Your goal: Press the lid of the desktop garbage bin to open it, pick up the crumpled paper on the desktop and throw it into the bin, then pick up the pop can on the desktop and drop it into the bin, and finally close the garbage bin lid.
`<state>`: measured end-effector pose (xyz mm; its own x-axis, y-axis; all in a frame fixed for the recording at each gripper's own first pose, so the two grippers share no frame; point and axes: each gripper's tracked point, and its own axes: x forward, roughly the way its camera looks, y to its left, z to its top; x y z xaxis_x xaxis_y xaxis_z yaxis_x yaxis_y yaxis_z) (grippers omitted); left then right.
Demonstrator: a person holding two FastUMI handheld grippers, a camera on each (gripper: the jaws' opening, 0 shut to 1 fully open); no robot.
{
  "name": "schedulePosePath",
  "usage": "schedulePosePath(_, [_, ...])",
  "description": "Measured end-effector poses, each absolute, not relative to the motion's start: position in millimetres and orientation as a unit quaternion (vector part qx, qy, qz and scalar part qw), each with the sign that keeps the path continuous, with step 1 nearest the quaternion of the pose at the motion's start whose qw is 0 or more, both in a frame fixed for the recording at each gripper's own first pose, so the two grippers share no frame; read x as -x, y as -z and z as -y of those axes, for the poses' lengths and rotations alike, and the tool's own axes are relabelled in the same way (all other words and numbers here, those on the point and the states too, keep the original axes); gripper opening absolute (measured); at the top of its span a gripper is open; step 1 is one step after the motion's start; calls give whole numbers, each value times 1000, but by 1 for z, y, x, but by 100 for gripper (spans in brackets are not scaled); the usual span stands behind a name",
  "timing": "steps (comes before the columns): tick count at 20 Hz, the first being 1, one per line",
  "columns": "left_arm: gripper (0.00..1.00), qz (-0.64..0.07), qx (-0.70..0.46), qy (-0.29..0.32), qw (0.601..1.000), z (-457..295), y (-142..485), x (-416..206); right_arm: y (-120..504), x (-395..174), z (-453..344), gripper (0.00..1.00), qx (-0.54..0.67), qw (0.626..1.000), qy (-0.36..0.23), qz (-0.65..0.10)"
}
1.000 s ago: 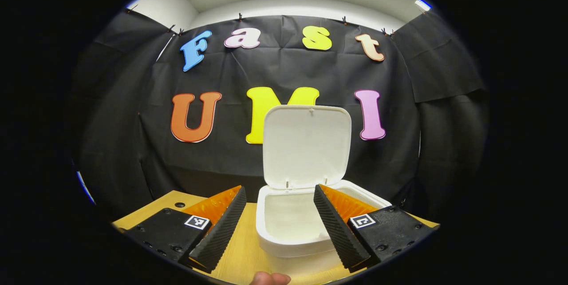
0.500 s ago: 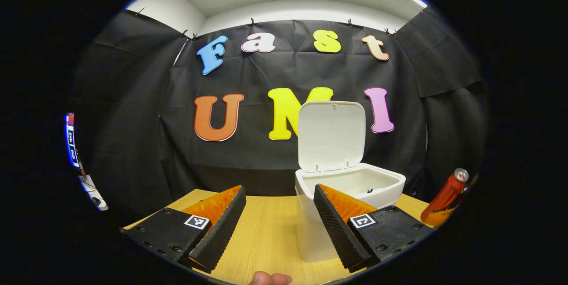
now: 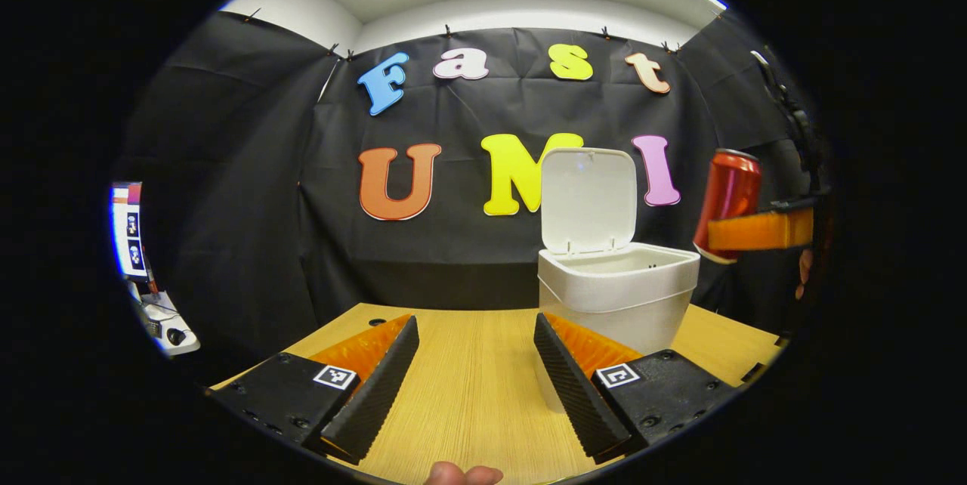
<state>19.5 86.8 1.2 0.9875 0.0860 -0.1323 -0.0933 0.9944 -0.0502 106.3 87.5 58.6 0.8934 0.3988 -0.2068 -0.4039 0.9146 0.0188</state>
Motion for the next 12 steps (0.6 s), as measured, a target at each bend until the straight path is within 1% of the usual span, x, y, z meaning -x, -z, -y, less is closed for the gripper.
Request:
schedulePosePath(3, [99, -65, 33, -54, 996, -94, 4, -6, -63, -137, -107, 78, 32, 971, -207, -114])
schedulePosePath(6, [99, -61, 36, -62, 996, -103, 5, 4, -49, -164, -117, 78, 40, 969, -200, -139])
schedulePosePath(12, [99, -54, 30, -64, 996, -108, 2, 12, -32, -197, -115, 78, 36, 969, -172, -172])
